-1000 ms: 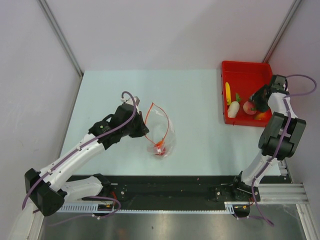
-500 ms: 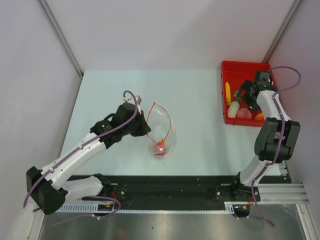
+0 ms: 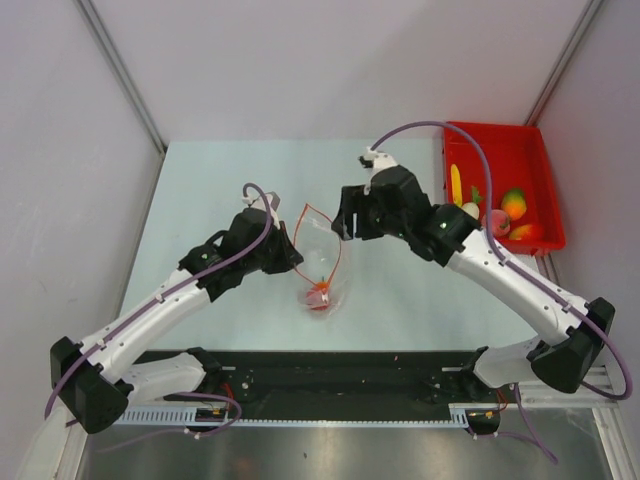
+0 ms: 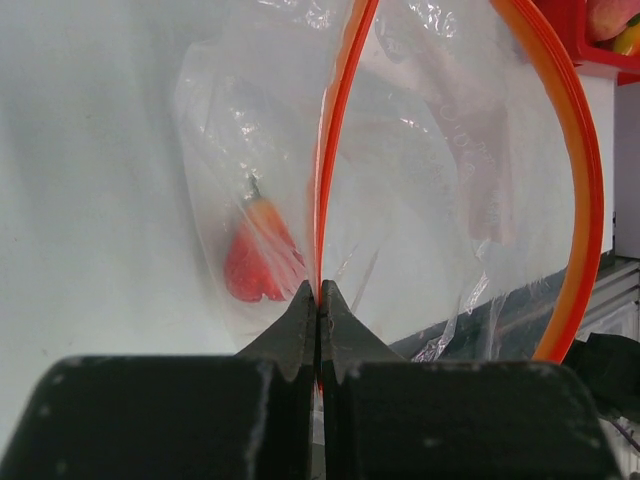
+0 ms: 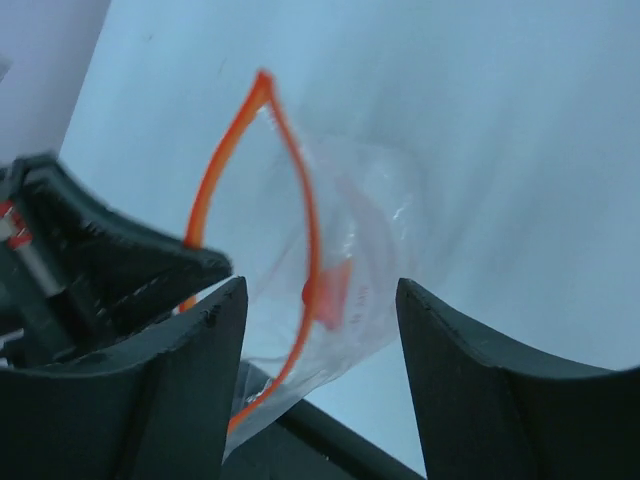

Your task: Open the zip-top bag and remove the fake food

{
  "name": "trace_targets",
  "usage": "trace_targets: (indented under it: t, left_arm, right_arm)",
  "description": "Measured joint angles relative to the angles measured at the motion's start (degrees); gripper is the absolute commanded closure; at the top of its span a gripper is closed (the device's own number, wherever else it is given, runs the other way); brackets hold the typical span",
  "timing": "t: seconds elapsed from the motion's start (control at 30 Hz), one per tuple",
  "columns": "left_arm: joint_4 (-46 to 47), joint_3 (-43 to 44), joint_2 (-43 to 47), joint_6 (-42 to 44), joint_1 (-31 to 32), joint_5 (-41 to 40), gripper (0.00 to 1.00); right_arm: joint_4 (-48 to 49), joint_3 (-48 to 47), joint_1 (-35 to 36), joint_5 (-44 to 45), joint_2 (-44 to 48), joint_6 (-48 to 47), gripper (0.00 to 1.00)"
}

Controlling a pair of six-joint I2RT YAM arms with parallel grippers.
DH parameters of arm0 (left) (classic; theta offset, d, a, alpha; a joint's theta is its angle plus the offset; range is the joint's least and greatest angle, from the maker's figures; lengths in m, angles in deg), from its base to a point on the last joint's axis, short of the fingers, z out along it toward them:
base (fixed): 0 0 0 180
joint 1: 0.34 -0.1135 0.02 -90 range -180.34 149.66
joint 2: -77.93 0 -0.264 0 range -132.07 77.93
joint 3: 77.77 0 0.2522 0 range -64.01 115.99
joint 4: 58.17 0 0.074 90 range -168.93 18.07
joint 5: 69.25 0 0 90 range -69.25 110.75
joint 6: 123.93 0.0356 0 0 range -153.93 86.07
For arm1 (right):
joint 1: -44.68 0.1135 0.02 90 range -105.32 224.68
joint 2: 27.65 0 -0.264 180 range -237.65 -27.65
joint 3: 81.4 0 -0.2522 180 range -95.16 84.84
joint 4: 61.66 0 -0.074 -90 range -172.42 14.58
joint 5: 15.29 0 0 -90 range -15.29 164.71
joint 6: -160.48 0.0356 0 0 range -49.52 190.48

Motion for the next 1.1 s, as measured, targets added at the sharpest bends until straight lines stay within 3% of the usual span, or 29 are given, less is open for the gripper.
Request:
trace_targets:
  t: [0.17,0.3,0.43,0.53,0.63,1.1]
  left_arm:
    - [0.85,-0.55,0.0,-0.79,0.0,0.0,1.0]
    - [1.16,-0.55,0.02,-1.66,0.0,-0.02,1.0]
    - [1.44,-0.55,0.2,-2.45,0.0,-0.04,1.0]
    - [1.57,-0.55,0.42,-3.1,0.0,-0.04,1.0]
    - [1.9,-0.55,0.42,-3.58,0.0,-0.04,1.0]
    - [3.58,-2.99,0.42,-4.98,0.11,-0.04,1.0]
  right_arm:
    - [-1.7,-2.43,8.96,1.88,-0.92,0.0,0.53]
    - [-4.55,-10.8,12.9,2.45,-7.74,0.63,0.62]
    - [-5.53,-14.38,13.81,2.43,-13.97,2.45,0.66]
    - [-7.78,-14.38,13.68,2.36,-16.81,4.07,0.81]
    - [-8.57,-14.38,13.2,1.95,-18.6,5.25,0.86]
    - [-6.97,-6.62,12.66,0.04,-23.19,5.97,0.88]
